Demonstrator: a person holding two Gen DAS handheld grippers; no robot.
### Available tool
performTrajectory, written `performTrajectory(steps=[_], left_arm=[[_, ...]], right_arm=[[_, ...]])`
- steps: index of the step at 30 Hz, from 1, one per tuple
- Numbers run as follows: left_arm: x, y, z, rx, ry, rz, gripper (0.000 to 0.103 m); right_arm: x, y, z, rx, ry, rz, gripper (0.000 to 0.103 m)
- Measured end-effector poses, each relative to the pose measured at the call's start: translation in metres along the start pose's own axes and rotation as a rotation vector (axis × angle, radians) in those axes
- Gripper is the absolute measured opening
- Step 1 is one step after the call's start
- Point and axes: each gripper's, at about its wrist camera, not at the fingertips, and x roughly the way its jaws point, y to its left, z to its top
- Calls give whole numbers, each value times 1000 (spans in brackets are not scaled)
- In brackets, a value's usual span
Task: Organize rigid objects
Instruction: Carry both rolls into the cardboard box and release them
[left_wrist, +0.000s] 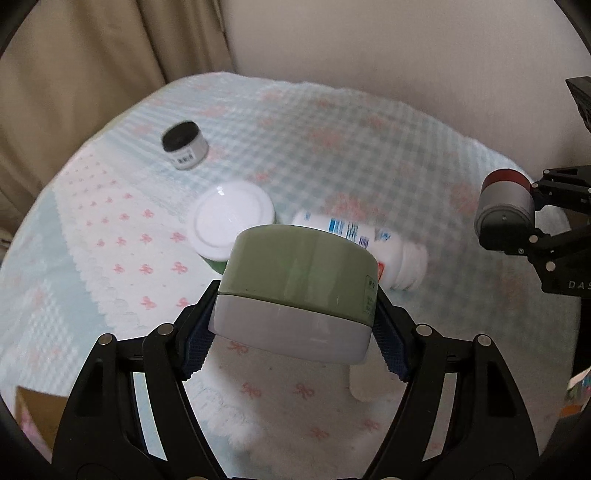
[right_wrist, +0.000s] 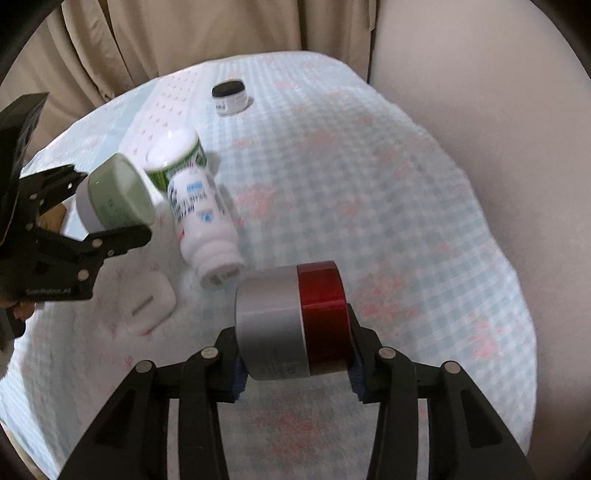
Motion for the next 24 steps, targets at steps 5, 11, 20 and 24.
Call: performTrajectory(steps=[5, 11, 20, 24], left_arm=[[-49, 1, 16, -59, -27, 20, 73], [-132, 1, 39, -144, -94, 75, 73], [-270, 17, 45, -397, -170, 202, 73], [-317, 32, 36, -484, -194, 272, 73]], right_arm=[[-39, -2, 20, 27, -22, -26, 40], [-112, 3, 51, 17, -97, -30, 40], [-223, 28, 95, -23, -200, 60, 40], [-254, 50, 114, -63, -225, 117, 40]])
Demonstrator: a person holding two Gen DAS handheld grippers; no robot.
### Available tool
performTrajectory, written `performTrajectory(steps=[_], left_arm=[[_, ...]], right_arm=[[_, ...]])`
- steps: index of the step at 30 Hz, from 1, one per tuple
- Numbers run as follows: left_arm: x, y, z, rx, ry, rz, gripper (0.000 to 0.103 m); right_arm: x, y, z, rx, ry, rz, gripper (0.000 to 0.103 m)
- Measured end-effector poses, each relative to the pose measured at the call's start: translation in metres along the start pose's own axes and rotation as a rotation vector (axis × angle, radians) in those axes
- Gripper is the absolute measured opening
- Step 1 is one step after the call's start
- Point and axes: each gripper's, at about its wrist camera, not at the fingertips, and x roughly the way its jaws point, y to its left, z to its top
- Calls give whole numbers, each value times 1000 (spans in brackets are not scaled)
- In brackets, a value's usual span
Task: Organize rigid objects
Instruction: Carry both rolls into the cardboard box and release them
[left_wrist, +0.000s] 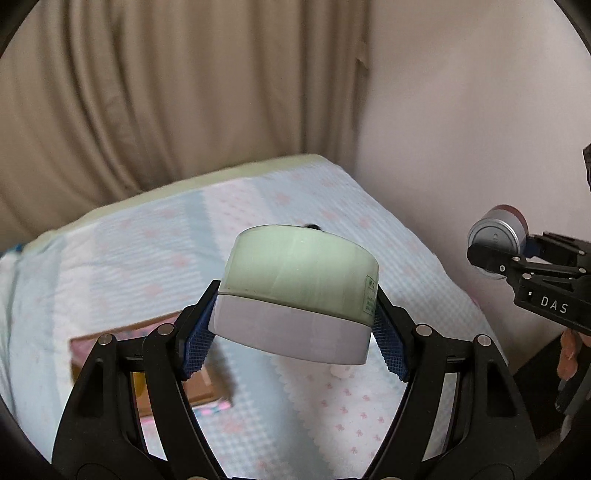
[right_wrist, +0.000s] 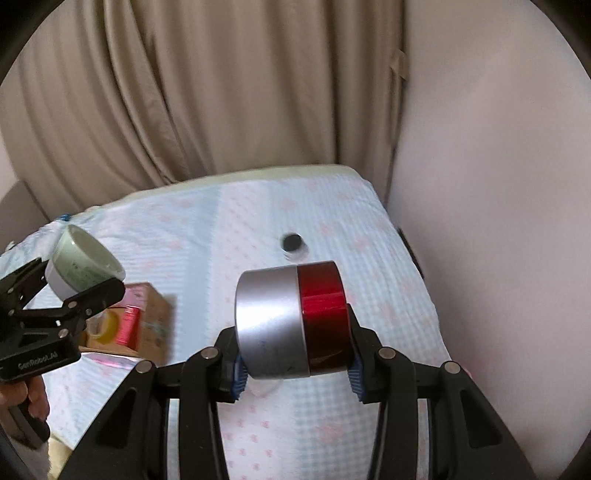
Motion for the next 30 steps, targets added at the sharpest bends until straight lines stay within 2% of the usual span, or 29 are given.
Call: performTrajectory(steps=[6, 11, 18, 24, 30], left_arm=[[-43, 58, -5, -124, -31, 78, 73], [-62, 112, -25, -155, -26, 116, 73], [-80, 200, -53, -180, 26, 165, 73], [-72, 272, -71, -205, 82, 182, 73], [-43, 341, -99, -224, 151, 167, 73]], right_arm=[[-21, 51, 28, -56, -30, 76, 40], [-26, 102, 36, -88, -31, 126, 40], [-12, 190, 38, -100, 13, 180, 40], [16, 257, 32, -111, 72, 191, 40], [64, 316, 24, -115, 166, 184, 40]])
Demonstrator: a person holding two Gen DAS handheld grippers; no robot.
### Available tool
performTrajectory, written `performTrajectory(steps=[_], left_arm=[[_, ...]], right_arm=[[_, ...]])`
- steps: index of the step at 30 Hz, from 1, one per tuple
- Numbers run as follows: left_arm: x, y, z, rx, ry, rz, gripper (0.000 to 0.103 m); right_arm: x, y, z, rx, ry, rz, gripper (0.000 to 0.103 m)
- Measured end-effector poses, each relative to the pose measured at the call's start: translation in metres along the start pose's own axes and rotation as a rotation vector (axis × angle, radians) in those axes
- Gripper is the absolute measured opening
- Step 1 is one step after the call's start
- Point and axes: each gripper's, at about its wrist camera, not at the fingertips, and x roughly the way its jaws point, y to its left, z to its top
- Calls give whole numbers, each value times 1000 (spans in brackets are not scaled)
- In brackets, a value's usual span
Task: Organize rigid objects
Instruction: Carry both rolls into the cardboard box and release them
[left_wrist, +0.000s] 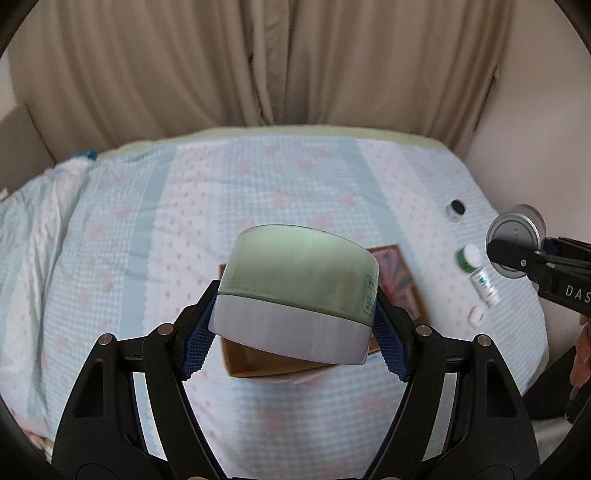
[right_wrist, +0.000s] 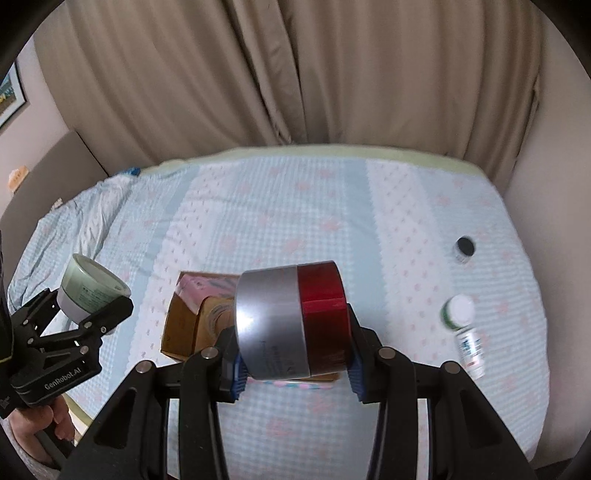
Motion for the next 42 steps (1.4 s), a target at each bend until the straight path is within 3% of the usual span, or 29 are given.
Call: performTrajectory(steps=[8, 19, 29, 32, 33, 34, 35, 37, 38, 42], left_arm=[[75, 32, -20, 37, 110, -26, 73], [152, 25, -64, 82, 209, -42, 73], [186, 10, -87, 157, 252, -30, 73], [184, 9, -86, 169, 235, -68, 73], [182, 7, -84, 181, 229, -69, 77], [181, 5, -82, 192, 222, -67, 96], [180, 4, -80, 196, 220, -65, 102], [178, 2, -75, 199, 208, -66, 103], [178, 1, -73, 198, 213, -71, 103], [181, 2, -72, 197, 238, -69, 103]], right_arm=[[76, 37, -13, 3, 101, -27, 40], [164, 36, -39, 27, 204, -86, 40], [211, 12, -66, 74, 272, -130, 40], [216, 9, -68, 88, 277, -132, 40], [217, 8, -68, 98, 280, -122, 40], [219, 7, -68, 103, 284, -114, 40], [219, 7, -67, 106, 280, -108, 42], [216, 8, -63, 105, 249, -110, 67], [216, 8, -61, 108, 235, -105, 103], [219, 9, -58, 117, 240, -75, 103]])
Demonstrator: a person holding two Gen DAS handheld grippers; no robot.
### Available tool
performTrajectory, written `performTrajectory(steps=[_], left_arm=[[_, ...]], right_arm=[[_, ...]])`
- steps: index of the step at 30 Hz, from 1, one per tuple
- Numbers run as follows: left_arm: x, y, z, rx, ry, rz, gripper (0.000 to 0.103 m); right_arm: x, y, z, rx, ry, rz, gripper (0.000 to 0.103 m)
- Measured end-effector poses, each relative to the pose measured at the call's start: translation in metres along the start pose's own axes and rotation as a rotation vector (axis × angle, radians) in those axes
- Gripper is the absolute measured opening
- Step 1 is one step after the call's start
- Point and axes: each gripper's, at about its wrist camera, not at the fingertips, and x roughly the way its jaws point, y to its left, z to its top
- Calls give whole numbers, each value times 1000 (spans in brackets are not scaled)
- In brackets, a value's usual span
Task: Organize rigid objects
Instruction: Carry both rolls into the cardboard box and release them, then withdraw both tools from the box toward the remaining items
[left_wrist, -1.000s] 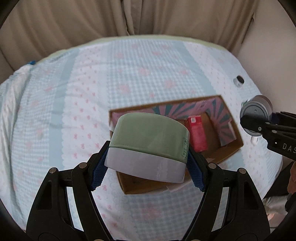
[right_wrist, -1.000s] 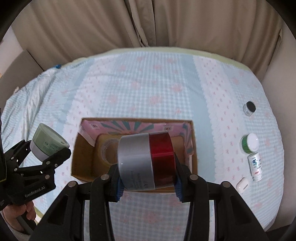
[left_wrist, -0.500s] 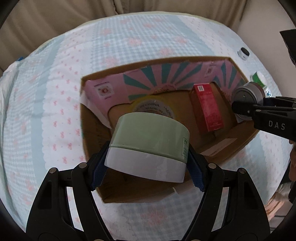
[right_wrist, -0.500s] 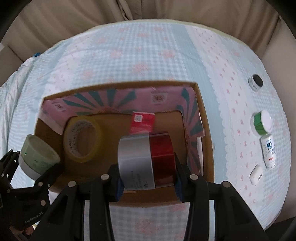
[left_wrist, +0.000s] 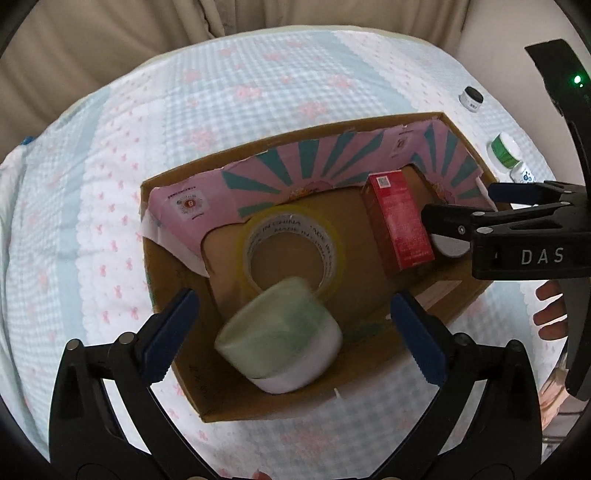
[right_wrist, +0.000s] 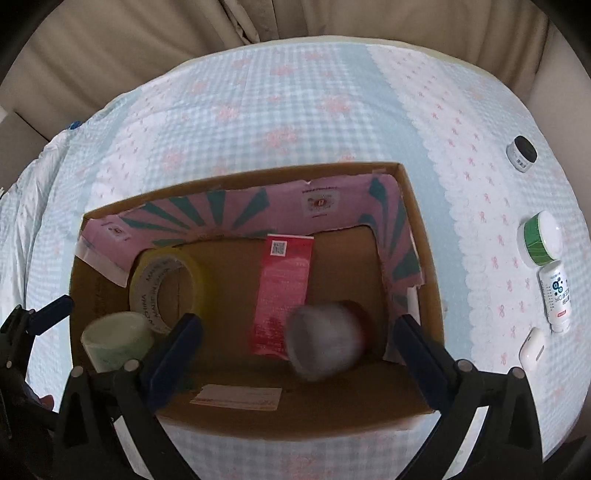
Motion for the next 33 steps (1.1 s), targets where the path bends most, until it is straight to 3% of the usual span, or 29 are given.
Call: performTrajectory(steps=[10, 17, 26, 33], left_arm=[[-2, 3, -10, -28, 9, -9, 103], [-33, 4, -6, -45, -10, -6, 103], [-119, 0, -4, -91, -75, 11, 103], [-178, -30, 13, -77, -160, 14, 103]], right_arm=[[0, 8, -4, -17, 2, 14, 103], [-25, 10, -2, -4, -25, 37, 103], [-122, 14, 0, -12, -114, 21, 103], [-201, -12, -11, -11, -185, -6, 103]])
